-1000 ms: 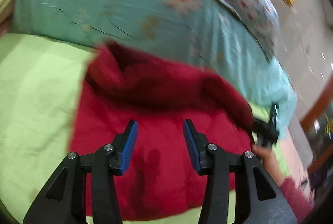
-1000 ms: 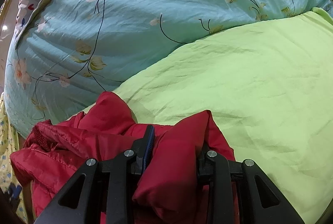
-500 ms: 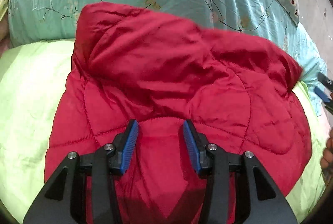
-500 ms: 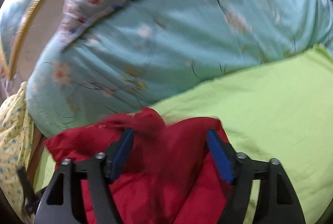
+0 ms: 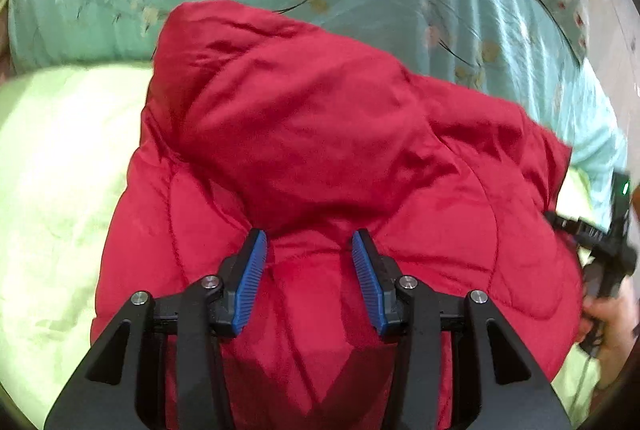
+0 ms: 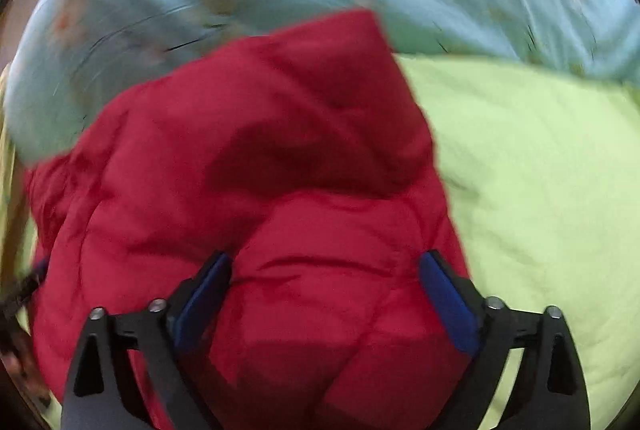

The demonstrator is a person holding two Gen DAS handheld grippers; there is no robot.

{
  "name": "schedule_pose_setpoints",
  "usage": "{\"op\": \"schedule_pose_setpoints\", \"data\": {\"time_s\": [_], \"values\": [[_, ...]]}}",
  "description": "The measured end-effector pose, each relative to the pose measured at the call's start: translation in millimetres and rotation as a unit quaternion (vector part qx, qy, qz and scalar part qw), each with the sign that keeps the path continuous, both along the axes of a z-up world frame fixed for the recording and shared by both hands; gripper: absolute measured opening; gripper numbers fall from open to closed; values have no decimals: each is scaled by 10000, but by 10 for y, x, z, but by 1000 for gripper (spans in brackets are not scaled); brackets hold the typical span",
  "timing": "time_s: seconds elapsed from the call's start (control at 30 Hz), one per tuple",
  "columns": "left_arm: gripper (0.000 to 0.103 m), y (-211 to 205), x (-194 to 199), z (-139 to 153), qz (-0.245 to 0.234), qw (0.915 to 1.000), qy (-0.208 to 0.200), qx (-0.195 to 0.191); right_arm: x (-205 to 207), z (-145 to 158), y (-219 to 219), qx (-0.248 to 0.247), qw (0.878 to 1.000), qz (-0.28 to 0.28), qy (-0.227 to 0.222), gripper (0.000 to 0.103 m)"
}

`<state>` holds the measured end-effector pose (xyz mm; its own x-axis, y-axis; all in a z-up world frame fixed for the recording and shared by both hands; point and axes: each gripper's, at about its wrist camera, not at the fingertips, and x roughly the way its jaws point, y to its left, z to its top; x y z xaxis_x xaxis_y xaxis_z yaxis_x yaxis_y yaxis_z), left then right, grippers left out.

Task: Fold large clothes

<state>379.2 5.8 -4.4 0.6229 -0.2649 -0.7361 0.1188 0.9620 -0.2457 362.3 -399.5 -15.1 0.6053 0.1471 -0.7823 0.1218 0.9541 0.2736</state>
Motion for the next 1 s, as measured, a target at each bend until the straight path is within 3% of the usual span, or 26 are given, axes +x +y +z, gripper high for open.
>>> {"op": "schedule_pose_setpoints", "data": {"time_s": [0.13, 0.43, 0.73, 0.87, 1.0], "values": [[42, 98, 178, -111, 170, 9990, 255, -336, 58, -61, 18, -45, 10000, -51, 55, 99], [42, 22, 162, -148, 113, 9996, 225, -155, 75, -165, 28, 70, 9999, -117, 72, 99], [42, 154, -13, 34, 52, 9990, 208, -393, -76, -2, -156, 173, 9996, -198, -30, 98], [45, 229, -192, 136, 28, 9987, 90, -504, -194, 102, -191, 144, 9998, -104, -62, 98], [56, 380, -454, 224, 2, 9978, -49, -661, -361, 160, -232, 138, 9999, 48, -81, 98]]}}
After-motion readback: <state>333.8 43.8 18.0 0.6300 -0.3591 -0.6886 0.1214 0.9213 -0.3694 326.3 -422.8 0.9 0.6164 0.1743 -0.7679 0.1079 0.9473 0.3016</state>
